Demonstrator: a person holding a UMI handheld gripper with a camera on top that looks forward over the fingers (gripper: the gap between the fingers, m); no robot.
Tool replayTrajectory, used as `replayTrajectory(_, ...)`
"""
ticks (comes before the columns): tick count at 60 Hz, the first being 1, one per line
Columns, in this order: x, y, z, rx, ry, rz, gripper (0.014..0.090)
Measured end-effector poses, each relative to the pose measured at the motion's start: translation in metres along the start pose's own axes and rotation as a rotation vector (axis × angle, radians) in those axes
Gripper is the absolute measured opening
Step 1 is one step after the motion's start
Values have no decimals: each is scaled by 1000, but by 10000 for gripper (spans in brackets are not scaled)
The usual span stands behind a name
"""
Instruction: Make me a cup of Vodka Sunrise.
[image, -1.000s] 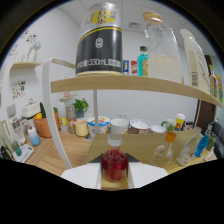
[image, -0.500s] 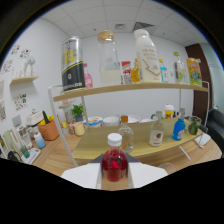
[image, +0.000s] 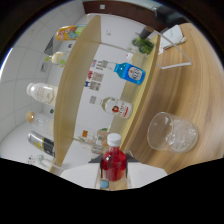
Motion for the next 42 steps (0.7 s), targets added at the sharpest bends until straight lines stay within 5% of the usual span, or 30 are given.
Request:
replayTrajectory(21,-20,-33,-3,36,-267,776,343)
replayTrajectory(42,-15,-35,-6,42,-306,901,344)
